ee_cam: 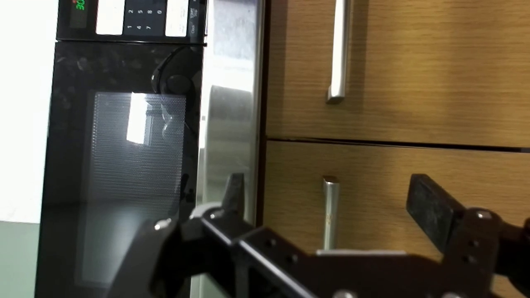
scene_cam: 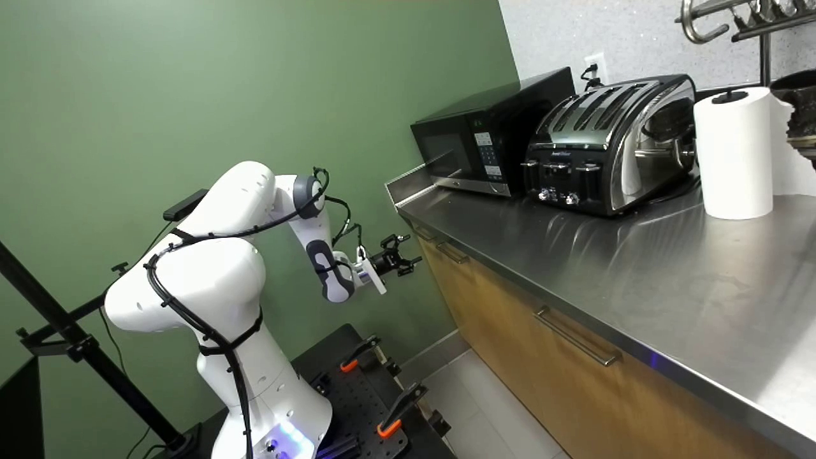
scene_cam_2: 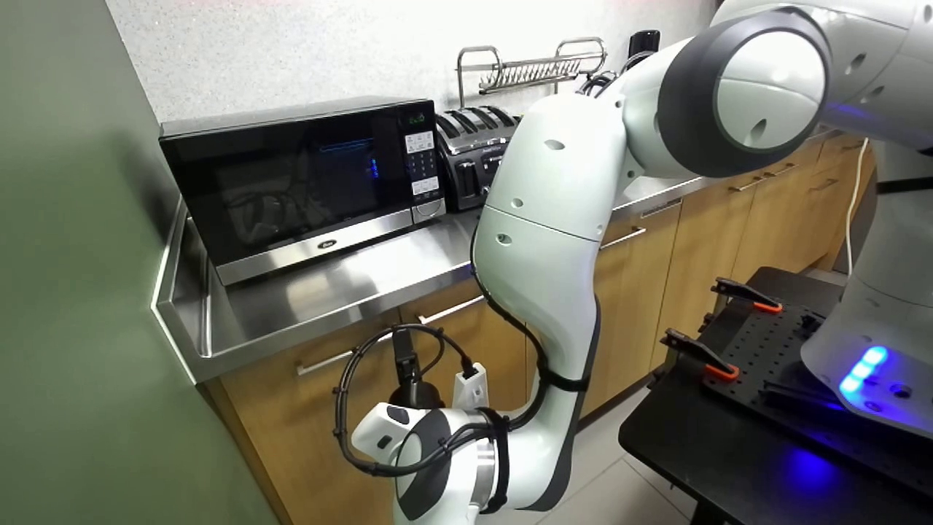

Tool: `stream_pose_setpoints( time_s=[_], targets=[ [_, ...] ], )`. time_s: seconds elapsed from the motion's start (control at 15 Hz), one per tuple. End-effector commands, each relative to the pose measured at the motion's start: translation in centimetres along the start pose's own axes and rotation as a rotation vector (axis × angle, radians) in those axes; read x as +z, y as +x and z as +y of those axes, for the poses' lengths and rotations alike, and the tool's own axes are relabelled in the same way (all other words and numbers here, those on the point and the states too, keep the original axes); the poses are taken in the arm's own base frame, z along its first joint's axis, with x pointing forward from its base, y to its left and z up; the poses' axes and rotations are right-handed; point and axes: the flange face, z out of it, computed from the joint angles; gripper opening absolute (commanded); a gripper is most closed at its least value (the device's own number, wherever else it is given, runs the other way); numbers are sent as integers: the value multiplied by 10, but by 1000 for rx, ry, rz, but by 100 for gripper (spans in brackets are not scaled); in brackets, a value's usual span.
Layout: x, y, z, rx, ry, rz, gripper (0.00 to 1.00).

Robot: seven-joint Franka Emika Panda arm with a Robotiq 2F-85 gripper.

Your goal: Open the door of the first bottom cabinet on the left

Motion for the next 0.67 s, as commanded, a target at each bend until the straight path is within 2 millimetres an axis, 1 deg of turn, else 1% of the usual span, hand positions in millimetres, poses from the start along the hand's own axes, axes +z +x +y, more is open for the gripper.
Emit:
stream_pose_setpoints(
  time_s=[0.0,0.2,0.4,0.47,0.6],
  targets=[
    [11,9,5,9,8,28,100],
    [22,15,9,14,7,58,100],
    [33,20,9,24,5,79,100],
    [36,22,9,25,8,83,95],
    [42,24,7,28,15,90,71]
  ],
)
